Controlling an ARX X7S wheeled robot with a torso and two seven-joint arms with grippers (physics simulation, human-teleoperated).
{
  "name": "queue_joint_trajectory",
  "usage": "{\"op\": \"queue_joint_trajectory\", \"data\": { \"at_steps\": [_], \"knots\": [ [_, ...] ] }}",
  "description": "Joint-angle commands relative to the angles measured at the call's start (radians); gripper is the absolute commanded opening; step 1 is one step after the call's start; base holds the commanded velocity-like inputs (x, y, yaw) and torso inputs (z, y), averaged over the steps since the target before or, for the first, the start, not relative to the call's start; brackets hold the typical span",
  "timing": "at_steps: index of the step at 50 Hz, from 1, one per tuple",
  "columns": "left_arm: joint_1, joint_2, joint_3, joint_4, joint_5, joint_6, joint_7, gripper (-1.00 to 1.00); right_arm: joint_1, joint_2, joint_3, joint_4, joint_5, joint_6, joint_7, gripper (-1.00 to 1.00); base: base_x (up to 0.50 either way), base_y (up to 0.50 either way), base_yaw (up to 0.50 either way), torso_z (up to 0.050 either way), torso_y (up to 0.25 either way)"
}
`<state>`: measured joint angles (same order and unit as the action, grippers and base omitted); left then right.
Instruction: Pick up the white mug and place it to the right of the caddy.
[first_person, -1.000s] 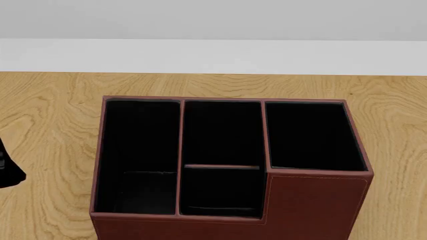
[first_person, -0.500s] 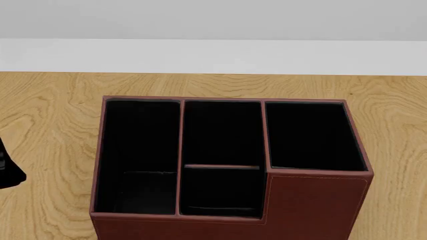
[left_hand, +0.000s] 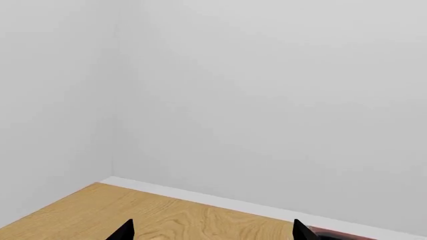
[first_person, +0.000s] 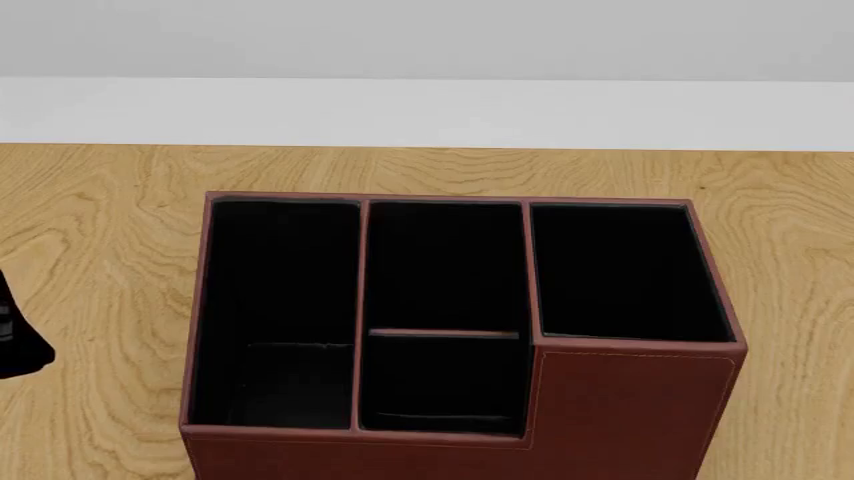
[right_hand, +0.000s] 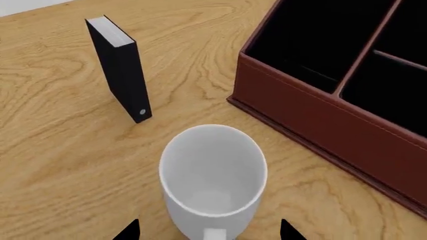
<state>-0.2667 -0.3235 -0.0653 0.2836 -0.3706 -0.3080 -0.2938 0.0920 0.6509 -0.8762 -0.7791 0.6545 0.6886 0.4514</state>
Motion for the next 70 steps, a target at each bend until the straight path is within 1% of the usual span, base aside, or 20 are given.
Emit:
{"op": "queue_joint_trajectory", "data": {
  "at_steps": [1,8,17,36,70],
  "knots": [
    [0.002,-0.003,0.003,0.004,-0.003,-0.002,-0.004,1.0,-0.013,-0.005,-0.012,0.05,-0.013,-0.035,-0.028,1.0,0.0,0.0,0.0,0.0,0.0],
    [0.002,-0.005,0.002,0.003,-0.006,-0.001,-0.006,1.0,-0.018,-0.008,-0.013,0.079,-0.009,-0.051,-0.043,1.0,0.0,0.0,0.0,0.0,0.0],
    [0.001,-0.006,0.005,-0.001,-0.007,0.002,-0.008,1.0,-0.013,-0.029,-0.016,0.176,-0.009,-0.092,-0.1,1.0,0.0,0.0,0.0,0.0,0.0],
    [0.0,-0.01,0.007,-0.002,-0.012,0.003,-0.013,1.0,0.028,-0.051,-0.011,0.253,0.0,-0.098,-0.144,1.0,0.0,0.0,0.0,0.0,0.0],
    [0.002,-0.018,0.013,-0.002,-0.019,0.009,-0.02,1.0,0.033,-0.076,-0.034,0.323,-0.01,-0.117,-0.177,1.0,0.0,0.0,0.0,0.0,0.0]
  ]
}}
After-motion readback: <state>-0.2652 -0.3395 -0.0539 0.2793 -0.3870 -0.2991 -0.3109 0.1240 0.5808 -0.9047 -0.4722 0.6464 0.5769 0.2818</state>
